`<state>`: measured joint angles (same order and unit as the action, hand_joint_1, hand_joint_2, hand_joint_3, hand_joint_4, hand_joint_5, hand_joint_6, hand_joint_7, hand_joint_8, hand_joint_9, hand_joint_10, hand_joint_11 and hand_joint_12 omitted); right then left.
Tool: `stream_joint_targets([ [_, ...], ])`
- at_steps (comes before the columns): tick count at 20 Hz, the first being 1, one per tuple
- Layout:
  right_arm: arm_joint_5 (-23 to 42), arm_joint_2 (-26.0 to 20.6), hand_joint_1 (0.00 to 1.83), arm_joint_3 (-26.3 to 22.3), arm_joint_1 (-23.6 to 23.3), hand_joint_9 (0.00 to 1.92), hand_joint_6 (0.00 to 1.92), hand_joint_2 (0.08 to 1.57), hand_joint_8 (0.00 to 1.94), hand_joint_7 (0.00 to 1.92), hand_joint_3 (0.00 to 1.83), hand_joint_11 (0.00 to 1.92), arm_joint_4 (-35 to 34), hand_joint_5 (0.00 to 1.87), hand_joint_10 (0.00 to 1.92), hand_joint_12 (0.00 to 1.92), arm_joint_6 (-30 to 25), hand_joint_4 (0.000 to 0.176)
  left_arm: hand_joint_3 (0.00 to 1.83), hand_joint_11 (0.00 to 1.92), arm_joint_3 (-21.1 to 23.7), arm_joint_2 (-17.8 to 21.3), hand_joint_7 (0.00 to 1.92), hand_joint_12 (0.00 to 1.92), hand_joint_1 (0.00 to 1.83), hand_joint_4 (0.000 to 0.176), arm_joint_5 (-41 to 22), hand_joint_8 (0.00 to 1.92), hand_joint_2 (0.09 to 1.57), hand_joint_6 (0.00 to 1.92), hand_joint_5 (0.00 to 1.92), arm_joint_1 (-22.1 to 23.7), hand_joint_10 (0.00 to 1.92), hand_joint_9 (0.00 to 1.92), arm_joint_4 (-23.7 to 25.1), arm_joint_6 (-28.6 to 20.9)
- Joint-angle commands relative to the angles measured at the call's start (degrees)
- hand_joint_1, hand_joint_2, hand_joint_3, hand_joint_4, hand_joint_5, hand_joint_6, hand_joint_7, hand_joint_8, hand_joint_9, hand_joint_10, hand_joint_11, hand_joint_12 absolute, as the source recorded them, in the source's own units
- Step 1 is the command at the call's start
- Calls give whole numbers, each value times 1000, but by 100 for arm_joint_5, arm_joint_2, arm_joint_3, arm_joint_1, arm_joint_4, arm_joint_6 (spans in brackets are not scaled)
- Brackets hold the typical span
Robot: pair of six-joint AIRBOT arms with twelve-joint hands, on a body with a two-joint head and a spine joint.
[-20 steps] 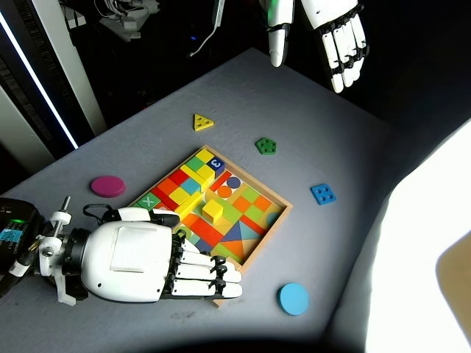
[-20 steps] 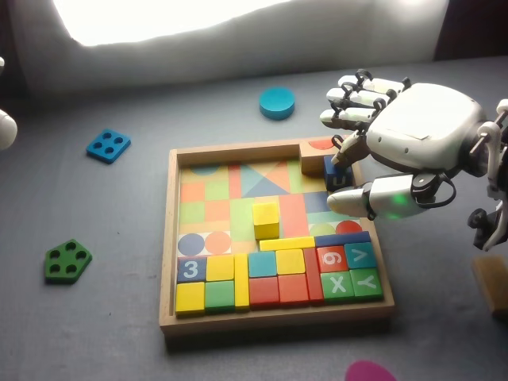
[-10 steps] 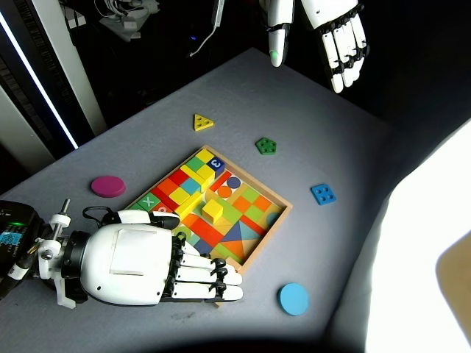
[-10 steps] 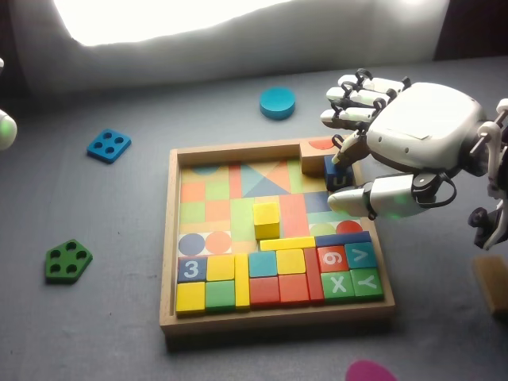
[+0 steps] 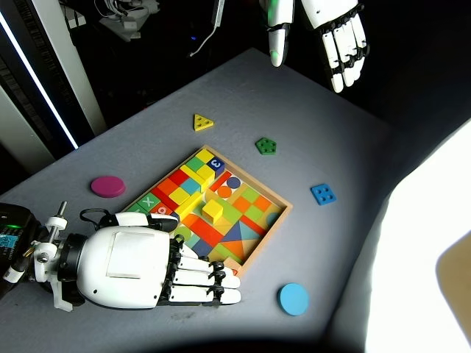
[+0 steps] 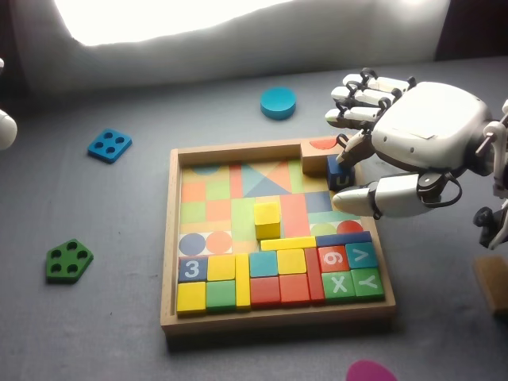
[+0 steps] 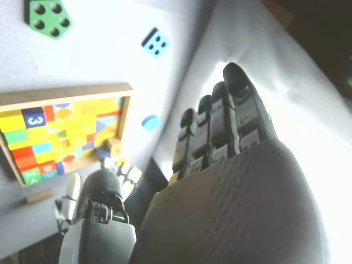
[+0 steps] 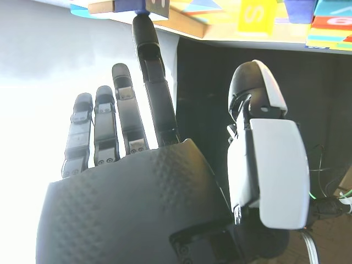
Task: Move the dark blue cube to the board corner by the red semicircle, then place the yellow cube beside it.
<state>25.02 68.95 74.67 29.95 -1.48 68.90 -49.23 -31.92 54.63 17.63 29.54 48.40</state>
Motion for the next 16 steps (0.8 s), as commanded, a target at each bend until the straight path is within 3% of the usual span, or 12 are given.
stream_joint_targets([
  [1, 339, -80, 0, 59, -30, 23, 27, 1164, 6, 246, 0, 0, -35, 860, 6, 0, 122, 0, 1, 0, -1, 27, 70, 552, 0, 24, -427, 1, 1217, 2, 57, 77, 3, 85, 226, 28],
  [11, 761, -105, 0, -77, -559, 23, 25, 1158, 2, 242, 0, 0, -45, 866, 5, 0, -83, 0, 0, 0, -1, 27, 61, 595, 0, 19, -427, 1, 1218, 1, 38, 76, 2, 79, 225, 28],
  [14, 724, -120, 0, -290, -621, 16, 20, 1158, 0, 219, 0, 0, -42, 858, 2, 0, -106, 0, 0, 0, -1, 27, 77, 585, 0, 17, -427, 1, 1218, 3, 64, 76, 1, 89, 225, 28],
  [16, 572, -116, 0, -527, -656, 14, 20, 1162, 0, 216, 0, 0, -39, 861, 0, 0, -105, 0, 0, 0, 0, 27, 63, 575, 0, 26, -427, 0, 1218, 0, 43, 76, 0, 80, 225, 28],
])
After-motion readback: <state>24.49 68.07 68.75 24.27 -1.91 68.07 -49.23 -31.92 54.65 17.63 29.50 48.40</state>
